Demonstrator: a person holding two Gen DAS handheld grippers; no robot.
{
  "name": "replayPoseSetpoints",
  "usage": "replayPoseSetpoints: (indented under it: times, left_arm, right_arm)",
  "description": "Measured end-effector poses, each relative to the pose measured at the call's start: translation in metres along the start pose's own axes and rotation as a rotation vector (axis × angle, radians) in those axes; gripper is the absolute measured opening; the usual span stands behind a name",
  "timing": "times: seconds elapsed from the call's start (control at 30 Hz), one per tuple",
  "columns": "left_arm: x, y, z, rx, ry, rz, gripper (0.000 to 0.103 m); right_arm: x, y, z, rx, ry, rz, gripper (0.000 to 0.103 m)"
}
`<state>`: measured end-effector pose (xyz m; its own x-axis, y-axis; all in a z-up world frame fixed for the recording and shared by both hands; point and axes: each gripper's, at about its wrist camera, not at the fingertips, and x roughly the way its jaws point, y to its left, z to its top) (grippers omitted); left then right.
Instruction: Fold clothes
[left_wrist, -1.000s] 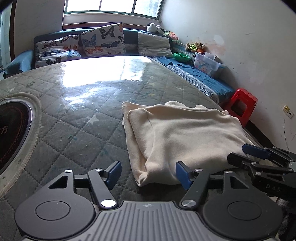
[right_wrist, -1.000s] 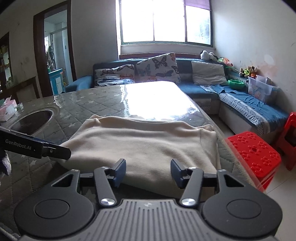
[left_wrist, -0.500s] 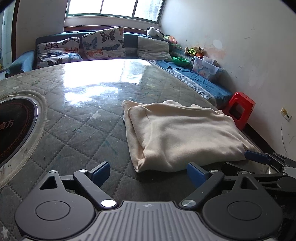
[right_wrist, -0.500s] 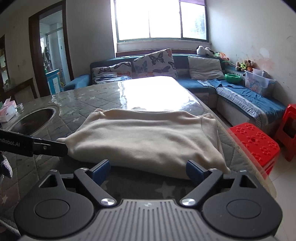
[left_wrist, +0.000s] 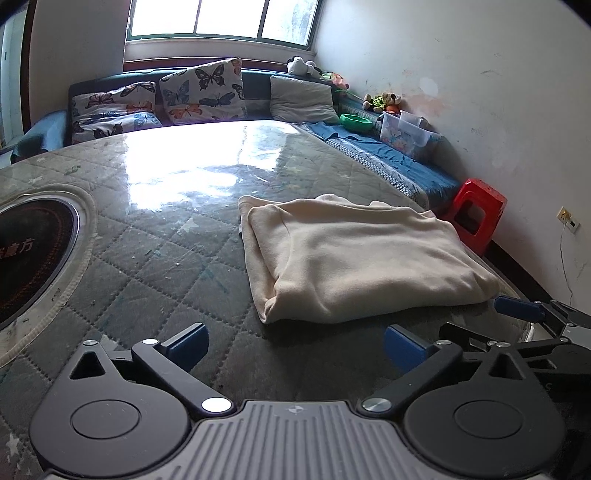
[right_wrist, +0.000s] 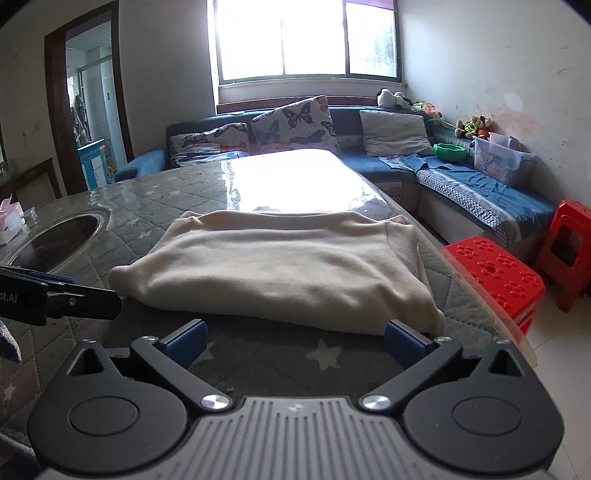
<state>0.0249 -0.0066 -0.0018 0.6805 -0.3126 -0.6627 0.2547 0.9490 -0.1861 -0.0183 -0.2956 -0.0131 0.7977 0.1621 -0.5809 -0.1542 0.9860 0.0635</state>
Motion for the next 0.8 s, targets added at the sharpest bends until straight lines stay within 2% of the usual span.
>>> replayPoseSetpoints:
  times: [0.8]
  left_arm:
    - [-0.034,-0.012,-0.022,0.011,-0.049,0.038,0.103]
  right_arm:
    - [-0.041,0.013,-0.014,-0.014,-0.056,-0.023,0.103]
